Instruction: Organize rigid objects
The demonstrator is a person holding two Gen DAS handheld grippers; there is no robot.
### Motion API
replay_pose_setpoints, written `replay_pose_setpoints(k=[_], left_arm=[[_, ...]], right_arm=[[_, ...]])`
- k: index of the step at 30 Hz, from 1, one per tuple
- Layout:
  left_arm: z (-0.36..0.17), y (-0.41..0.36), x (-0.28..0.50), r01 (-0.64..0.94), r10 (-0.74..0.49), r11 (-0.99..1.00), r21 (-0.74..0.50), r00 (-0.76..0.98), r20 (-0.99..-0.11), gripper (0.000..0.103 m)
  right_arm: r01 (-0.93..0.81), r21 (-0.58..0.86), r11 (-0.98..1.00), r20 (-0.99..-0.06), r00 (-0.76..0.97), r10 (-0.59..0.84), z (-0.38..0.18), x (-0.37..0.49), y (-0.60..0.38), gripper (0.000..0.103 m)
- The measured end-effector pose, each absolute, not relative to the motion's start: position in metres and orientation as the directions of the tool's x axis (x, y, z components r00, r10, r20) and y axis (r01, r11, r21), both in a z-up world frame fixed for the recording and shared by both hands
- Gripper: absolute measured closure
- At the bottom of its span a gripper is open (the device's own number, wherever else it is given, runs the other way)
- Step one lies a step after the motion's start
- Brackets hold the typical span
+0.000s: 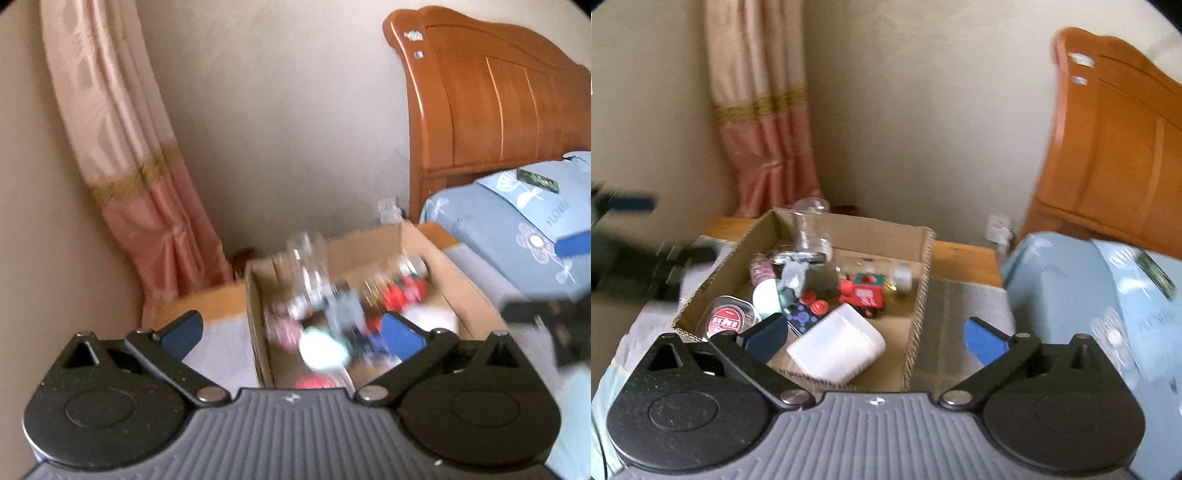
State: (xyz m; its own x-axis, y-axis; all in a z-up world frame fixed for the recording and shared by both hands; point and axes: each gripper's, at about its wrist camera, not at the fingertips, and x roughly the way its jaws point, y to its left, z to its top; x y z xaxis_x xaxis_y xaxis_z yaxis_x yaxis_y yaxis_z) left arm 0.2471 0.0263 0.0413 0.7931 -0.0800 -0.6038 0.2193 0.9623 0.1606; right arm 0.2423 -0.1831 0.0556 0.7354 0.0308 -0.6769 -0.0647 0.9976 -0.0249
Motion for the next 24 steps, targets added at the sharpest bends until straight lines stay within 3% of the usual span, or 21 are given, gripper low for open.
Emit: replay_pose_setpoints(k=[7,13,24], left_arm=[[0.023,0.027,0.185,0.099,-0.044,0.994,0.047,0.748,-0.662,0.001],[0.016,0.028,0.156,0.052,-0.004,0.997,0.048,0.718,-0.696,0.001],[0.028,0.029,0.132,0.000,0.048,0.997,0.071,0.741,-0.670,0.001]], right_arm=[[0.041,0.004,0.999,-0.717,0.697,-0.026,0.035,0.196,-0.175,0.000],[0.058,0.047,0.997,-0.740,0.673,-0.004,0.021,0.166,-0.173,0.000],[0.039,0.030,0.999,-0.720,0.694,-0.006,0.030,0.145,-0.167,0.000]])
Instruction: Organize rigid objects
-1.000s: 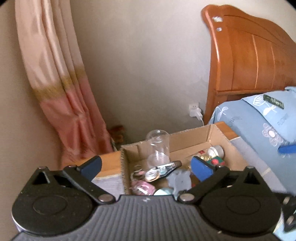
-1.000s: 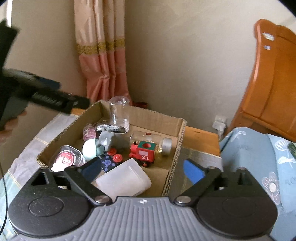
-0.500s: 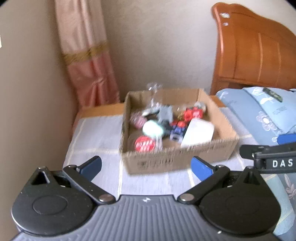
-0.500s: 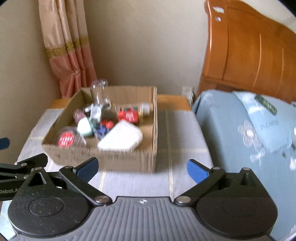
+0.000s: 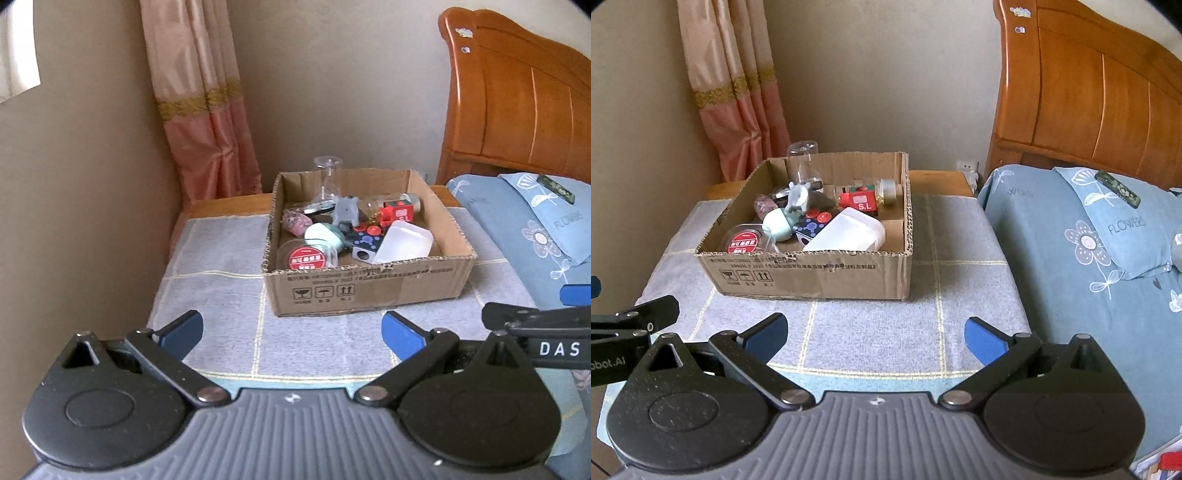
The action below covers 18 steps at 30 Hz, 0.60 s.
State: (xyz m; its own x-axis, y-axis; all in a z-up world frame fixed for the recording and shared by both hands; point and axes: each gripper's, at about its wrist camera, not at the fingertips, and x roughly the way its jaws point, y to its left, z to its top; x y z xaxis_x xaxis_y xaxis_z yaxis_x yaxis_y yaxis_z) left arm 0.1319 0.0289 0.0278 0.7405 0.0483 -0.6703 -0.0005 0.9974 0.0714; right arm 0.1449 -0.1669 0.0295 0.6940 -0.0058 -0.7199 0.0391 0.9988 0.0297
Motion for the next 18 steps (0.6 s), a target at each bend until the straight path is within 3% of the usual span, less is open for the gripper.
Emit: replay_pose_setpoints(k=[18], left_arm=[[0.0301,0.0244,0.1256,0.012,0.047,0.997,0.082,0.739,-0.672,0.001]], right_arm=[[0.036,0.042,0.998,-0.709,0.705,0.005,0.0334,0.1387,-0.1680,0.000]])
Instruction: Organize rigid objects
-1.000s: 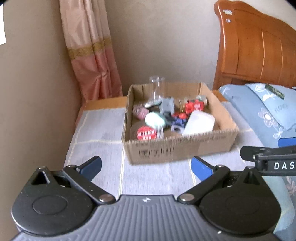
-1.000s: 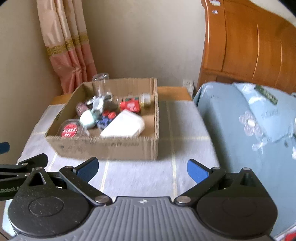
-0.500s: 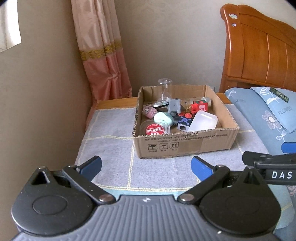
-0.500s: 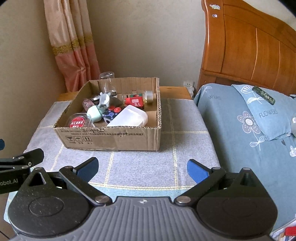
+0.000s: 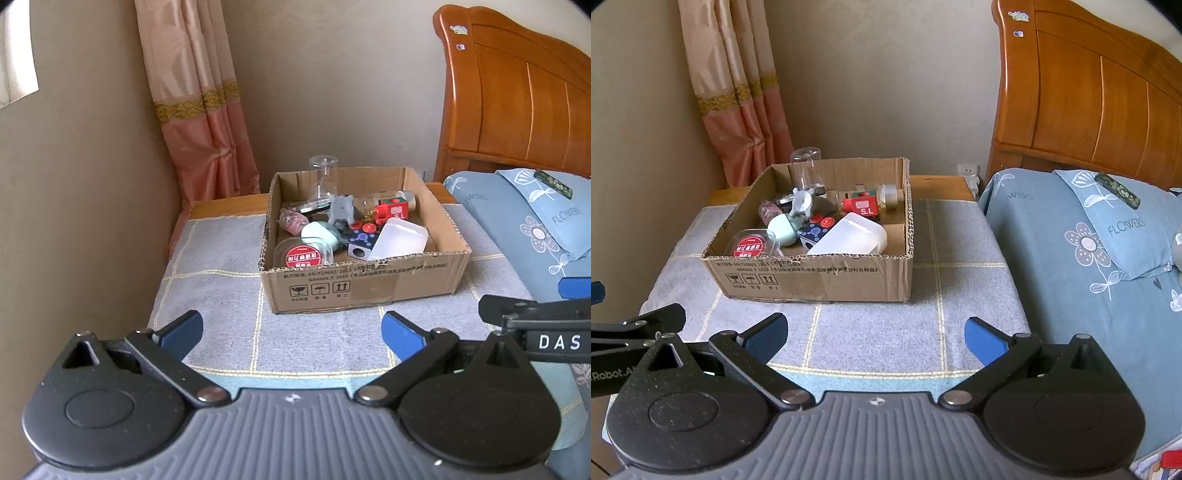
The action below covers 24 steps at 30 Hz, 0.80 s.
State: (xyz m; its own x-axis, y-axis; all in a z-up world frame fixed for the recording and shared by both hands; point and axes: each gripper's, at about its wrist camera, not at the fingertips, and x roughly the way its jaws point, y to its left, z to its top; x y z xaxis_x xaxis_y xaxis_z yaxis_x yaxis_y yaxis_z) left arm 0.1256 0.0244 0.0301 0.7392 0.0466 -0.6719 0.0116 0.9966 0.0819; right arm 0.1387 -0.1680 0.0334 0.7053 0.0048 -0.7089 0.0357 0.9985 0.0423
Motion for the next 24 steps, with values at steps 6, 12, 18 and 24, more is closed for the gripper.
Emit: replay_pose_setpoints(k=[6,12,18,24], left_arm=[[0.0306,0.0241,0.1260,0.012,0.046,0.997,0.082,0.740,-0.671,0.001],[0.0320,0.0237,0.1255,0.011,0.046,0.997,0.081,0.744,-0.667,0.001],[0.0330,0.0239,0.1247,0.010,0.046,0.997,0.080,0.747,-0.663,0.001],[0.0332,0.0239,0.1248,0.007,0.049,0.997,0.082,0.747,-0.663,0.001]], right_arm=[[0.035,0.045,0.998,-0.706,0.708,0.007,0.0357,0.1387,-0.1682,0.000],[0.036,0.046,0.998,-0.702,0.712,0.007,0.0372,0.1384,-0.1680,0.000],[0.036,0.048,0.998,-0.700,0.714,0.008,0.0384,0.1378,-0.1678,0.000],[0.035,0.048,0.998,-0.699,0.715,0.009,0.0385,0.1374,-0.1677,0.000]])
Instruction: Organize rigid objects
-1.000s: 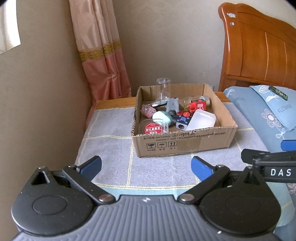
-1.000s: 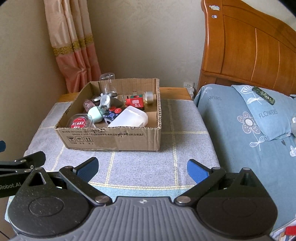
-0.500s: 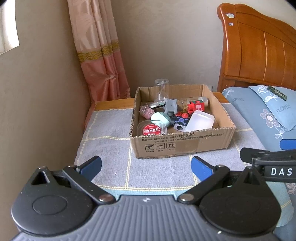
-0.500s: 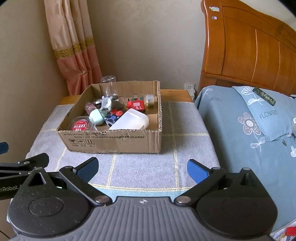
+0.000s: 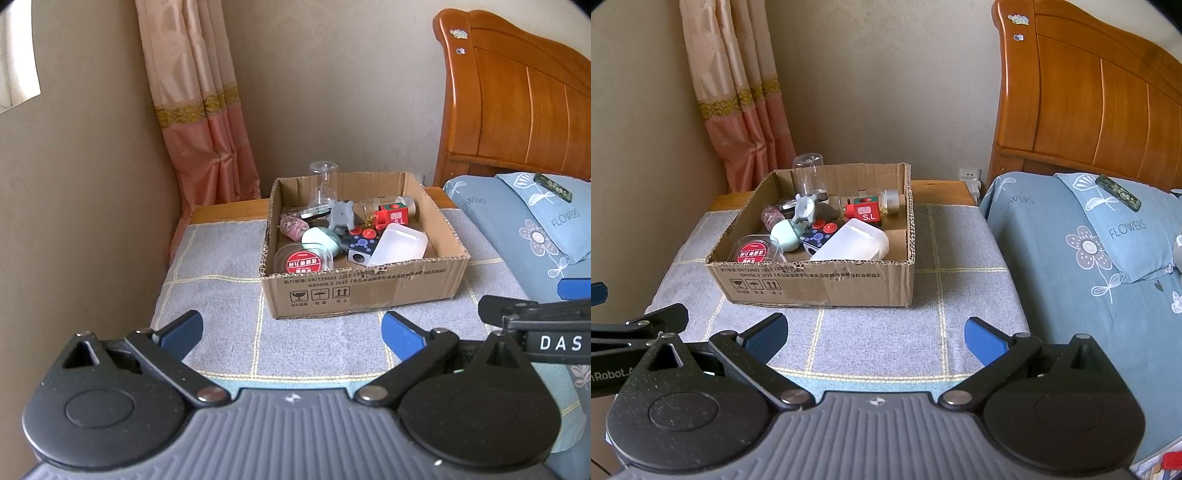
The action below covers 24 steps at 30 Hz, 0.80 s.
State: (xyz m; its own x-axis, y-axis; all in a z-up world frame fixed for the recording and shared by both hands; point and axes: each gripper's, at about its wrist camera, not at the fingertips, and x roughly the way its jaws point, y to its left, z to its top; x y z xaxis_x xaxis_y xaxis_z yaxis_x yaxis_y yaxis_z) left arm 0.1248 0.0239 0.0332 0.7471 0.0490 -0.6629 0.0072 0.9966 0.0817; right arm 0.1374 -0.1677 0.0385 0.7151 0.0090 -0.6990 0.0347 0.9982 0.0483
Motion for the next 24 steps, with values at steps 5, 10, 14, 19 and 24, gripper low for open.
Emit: replay_pose_setpoints(k=[5,10,14,19,24], left_arm=[[0.0330,0.0242,0.1249,0.007,0.050,0.997,0.082,0.747,-0.663,0.001],[0.0325,0.0252,0.1258,0.003,0.052,0.997,0.082,0.744,-0.666,0.001],[0.0323,0.0253,0.1264,0.005,0.051,0.997,0.081,0.743,-0.667,0.001],[0.0320,0.0249,0.1263,0.004,0.050,0.997,0.079,0.743,-0.668,0.001],[0.0317,0.0250,0.1263,0.004,0.050,0.997,0.080,0.742,-0.668,0.001]], right_arm=[[0.035,0.048,0.998,-0.699,0.715,0.008,0.0384,0.1376,-0.1669,0.000],[0.036,0.048,0.998,-0.698,0.716,0.008,0.0383,0.1376,-0.1670,0.000],[0.034,0.048,0.998,-0.698,0.716,0.009,0.0380,0.1378,-0.1669,0.000],[0.034,0.050,0.998,-0.698,0.716,0.010,0.0379,0.1377,-0.1670,0.000],[0.034,0.050,0.998,-0.698,0.716,0.010,0.0377,0.1377,-0.1672,0.000]])
